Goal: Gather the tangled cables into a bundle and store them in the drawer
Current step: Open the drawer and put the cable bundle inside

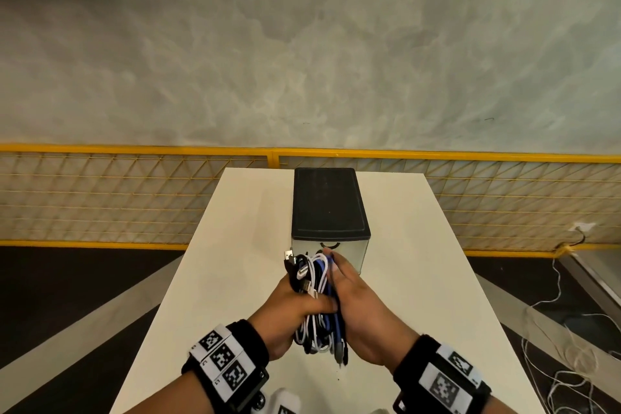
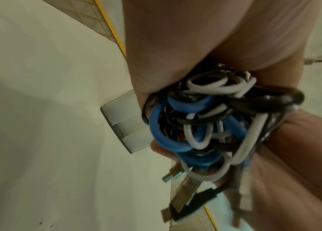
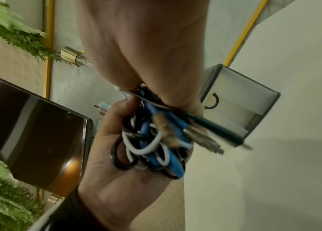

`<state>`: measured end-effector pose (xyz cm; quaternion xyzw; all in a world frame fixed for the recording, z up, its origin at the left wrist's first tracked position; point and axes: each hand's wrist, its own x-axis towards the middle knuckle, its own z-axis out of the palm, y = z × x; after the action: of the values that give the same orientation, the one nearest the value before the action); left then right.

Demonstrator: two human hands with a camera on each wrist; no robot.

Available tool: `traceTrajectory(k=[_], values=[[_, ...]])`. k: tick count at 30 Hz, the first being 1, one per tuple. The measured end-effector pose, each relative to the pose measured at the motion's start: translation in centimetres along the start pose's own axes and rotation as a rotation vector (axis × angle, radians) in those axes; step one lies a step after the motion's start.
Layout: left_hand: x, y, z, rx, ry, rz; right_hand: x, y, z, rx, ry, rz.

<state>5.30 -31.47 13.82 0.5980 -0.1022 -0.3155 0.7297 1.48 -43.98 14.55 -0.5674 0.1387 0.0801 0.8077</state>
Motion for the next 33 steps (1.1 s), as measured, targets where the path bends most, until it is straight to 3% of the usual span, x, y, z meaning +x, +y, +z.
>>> traceTrajectory(k=[8,15,21,33], values=[[0.1,0.0,0.6,-0.086,-0.006,0.024,0.6,-1.5,-0.1,-0.013,-0.028,0.000],[0.5,-1.3,0.9,-0.074,0.164,0.063,0.7,-1.1,0.1,0.061,-0.075,0.072],[1.0,-2.1,0.6,-0.067,0.219,0.025,1.2,0.0,-0.6,0.106,-0.059,0.114],[2.5,-1.1,0.0,-0.019,0.170,0.076,2.8,-0.3,-0.3,0.019,-0.053,0.054]])
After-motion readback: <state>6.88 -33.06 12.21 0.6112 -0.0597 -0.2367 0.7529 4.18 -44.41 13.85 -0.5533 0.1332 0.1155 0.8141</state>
